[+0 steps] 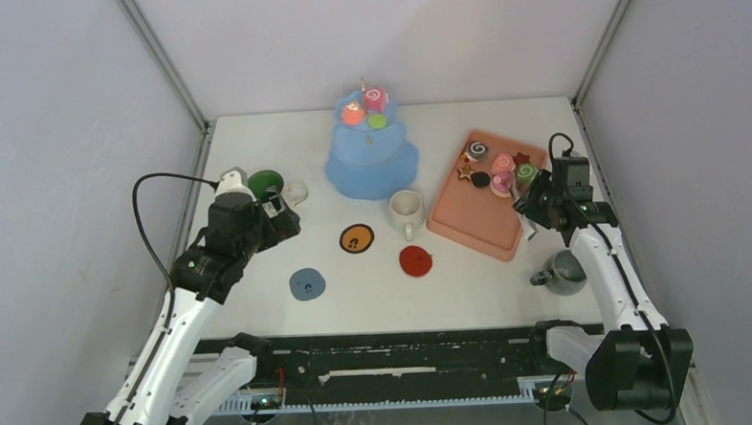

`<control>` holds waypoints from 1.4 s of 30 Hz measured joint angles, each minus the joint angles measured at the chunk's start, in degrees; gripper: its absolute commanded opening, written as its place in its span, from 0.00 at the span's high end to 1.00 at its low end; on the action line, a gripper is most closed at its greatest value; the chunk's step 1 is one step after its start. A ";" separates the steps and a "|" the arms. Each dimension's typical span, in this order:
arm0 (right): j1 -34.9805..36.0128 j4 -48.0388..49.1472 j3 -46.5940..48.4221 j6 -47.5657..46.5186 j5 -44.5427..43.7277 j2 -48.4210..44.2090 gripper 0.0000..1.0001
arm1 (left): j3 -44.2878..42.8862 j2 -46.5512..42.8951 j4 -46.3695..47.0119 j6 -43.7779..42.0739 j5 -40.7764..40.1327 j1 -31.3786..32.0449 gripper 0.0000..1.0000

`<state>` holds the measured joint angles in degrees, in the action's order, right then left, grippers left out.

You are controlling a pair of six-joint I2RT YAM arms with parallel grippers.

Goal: Serve the afternoon tea

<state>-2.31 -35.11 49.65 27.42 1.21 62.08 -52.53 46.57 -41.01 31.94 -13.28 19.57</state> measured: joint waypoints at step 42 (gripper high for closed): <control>2.45 -4.68 3.91 0.28 5.20 -8.41 1.00 | 0.00 -0.76 0.00 0.00 -0.07 0.00 0.02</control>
<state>0.14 -39.79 53.56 27.70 6.42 53.67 -52.53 45.80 -41.01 31.94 -13.34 19.57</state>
